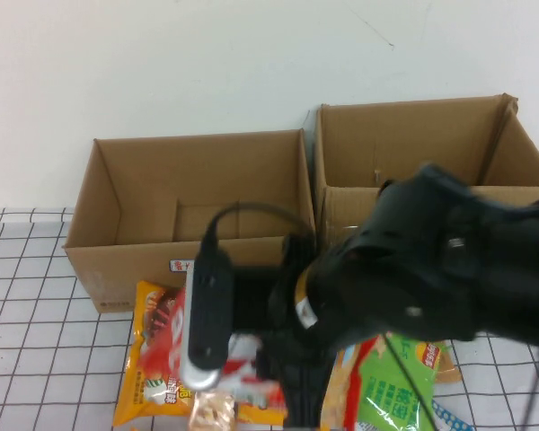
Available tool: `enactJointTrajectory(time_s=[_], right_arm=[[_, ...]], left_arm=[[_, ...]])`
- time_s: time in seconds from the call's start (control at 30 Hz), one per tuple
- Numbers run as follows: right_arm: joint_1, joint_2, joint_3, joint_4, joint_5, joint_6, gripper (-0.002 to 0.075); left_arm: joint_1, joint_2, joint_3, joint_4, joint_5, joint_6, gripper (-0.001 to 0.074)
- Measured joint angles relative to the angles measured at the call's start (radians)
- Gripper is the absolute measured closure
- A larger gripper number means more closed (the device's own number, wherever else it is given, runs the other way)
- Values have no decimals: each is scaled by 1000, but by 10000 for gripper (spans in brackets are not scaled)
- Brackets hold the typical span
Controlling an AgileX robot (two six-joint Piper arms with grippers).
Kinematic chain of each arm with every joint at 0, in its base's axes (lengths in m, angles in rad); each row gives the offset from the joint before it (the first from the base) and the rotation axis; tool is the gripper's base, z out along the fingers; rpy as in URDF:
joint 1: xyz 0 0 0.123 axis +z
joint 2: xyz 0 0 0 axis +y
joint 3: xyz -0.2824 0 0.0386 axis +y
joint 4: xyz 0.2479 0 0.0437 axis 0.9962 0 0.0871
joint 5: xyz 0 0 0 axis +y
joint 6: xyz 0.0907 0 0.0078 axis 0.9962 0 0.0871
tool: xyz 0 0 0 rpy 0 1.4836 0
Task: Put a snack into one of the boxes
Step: Pick up the potato chip, then place the potato chip in the potato chip box
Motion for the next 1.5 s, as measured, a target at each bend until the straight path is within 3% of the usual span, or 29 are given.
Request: enactJointTrajectory(time_s=[0.17, 0.33, 0.5, 0.73, 1.07, 1.13, 1.5], right_arm=[[-3, -42, 0, -226, -118, 70, 423], [-54, -18, 2, -450, -360, 107, 424], [-138, 62, 2, -537, -623, 111, 424], [-220, 203, -13, -520, -808, 111, 429], [-258, 315, -207, -493, -825, 102, 453], [-259, 315, -232, -493, -827, 93, 536], [-275, 390, -285, -446, -848, 89, 522]], left_arm=[[0, 0, 0, 0, 0, 0, 738], [0, 0, 0, 0, 0, 0, 738], [0, 0, 0, 0, 0, 0, 738], [0, 0, 0, 0, 0, 0, 738], [0, 0, 0, 0, 0, 0, 738], [0, 0, 0, 0, 0, 0, 738], [0, 0, 0, 0, 2, 0, 738]])
